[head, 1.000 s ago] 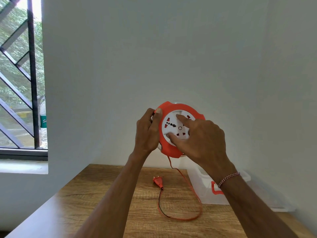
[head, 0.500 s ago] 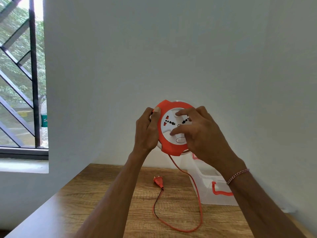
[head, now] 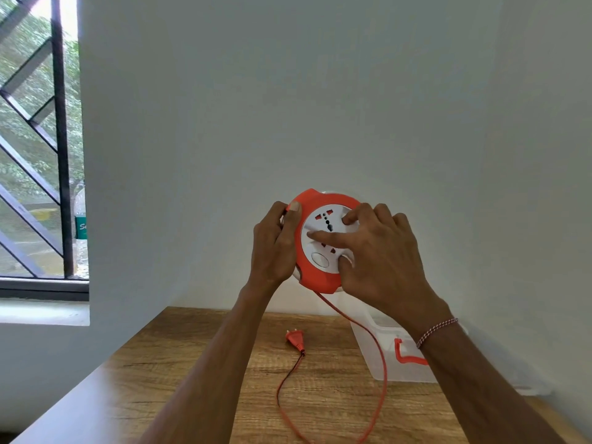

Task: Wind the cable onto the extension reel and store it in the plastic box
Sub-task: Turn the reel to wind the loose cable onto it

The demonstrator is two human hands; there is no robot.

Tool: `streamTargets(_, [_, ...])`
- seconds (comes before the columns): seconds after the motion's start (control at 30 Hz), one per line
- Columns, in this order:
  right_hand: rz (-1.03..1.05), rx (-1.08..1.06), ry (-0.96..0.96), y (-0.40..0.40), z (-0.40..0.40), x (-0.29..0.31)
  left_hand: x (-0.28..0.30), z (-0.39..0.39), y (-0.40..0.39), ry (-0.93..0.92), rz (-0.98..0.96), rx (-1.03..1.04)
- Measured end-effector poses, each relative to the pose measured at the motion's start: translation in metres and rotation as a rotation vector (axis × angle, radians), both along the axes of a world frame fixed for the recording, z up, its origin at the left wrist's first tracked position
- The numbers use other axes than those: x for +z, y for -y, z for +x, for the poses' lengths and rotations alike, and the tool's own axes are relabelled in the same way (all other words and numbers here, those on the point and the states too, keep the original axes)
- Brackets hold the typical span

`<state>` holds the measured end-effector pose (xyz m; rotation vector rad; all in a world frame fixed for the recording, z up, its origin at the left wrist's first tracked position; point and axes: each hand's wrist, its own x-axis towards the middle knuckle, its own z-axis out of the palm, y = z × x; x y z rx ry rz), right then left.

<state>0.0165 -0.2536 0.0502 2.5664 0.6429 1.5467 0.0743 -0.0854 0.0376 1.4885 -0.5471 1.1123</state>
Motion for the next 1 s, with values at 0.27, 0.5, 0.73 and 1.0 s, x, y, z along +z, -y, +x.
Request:
streamTargets(0.27, [0.169,-0.084,-0.044,-0.0066,-0.001,0.0011,-0.0023,0.0029,0.0016,0.02,0.019,0.006])
streamTargets(0.5, [0.155,0.124,0.052,-0.0019,-0.0013,0.0047,-0.002,0.0053,-0.0001,0.012,0.011,0.012])
streamTargets(0.73, [-0.041,0.203,-0.113,-0.0012,-0.0026,0.0048,-0.0017,0.0047,0.0004,0.015,0.011,0.02])
streamTargets(1.0, [-0.089,0.021,-0.143,-0.0044,-0.0071,0.0045,-0.0017,0.0048,-0.0002,0.013,0.03,0.035])
